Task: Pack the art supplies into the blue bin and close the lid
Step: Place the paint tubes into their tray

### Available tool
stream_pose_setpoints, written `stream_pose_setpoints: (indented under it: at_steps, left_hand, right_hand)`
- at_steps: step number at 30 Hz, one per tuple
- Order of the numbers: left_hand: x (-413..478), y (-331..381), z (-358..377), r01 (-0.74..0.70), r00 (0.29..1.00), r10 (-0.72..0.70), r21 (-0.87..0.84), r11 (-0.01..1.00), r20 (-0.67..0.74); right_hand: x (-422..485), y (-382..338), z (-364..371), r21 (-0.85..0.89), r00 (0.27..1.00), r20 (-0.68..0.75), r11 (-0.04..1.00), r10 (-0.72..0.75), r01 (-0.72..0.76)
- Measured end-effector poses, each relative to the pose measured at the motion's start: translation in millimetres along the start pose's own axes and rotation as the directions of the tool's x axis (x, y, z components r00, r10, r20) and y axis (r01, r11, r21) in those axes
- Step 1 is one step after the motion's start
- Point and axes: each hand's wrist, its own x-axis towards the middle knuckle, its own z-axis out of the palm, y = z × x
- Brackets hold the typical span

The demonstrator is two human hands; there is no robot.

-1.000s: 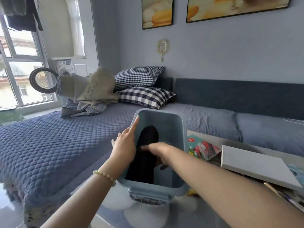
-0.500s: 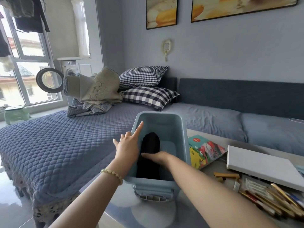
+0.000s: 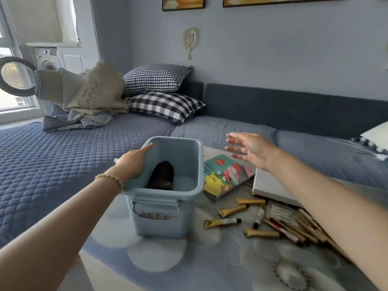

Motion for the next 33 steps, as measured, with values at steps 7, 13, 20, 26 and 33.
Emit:
stream_pose_setpoints:
  at_steps: [7,13,20,26,33]
  left_hand:
    - [-30.6,93.5,-10.6,-0.197,0.958,0.174,-0.083,0.977,-0.23]
    - [-77.2,246.5,37.2,-0.531,0.828,0.557,-0.235,0.814,0.059]
    - [-65.9,294.6,150.4,-0.307,0.864,0.432,-0.408,0.86,0.26]
    - [-31.5,307.0,192.7,-0.209,0.942,0.295,-0.409,0.888,0.161]
    - [7.1,312.2,203.4,-0.06,0.968,0.175,-0.513,0.856,0.179]
  right_hand:
    - [-30.0,35.9,-135.0,0.003,0.987,-0.151,0.998,0.057,-0.057]
    - [-61.8,75.2,-212.9,0.006,0.961,-0.239,0.99,0.137,-0.14]
    - [-87.0,124.5,-278.8,-0.041,0.902,-0.383,0.973,0.196,-0.229]
    - [-68.3,167.4,-302.5,0.05,0.864,-0.441,0.968,0.244,-0.247]
    - [-35.0,183.7,-290.9,0.198,0.911,-0.346,0.966,0.227,-0.165]
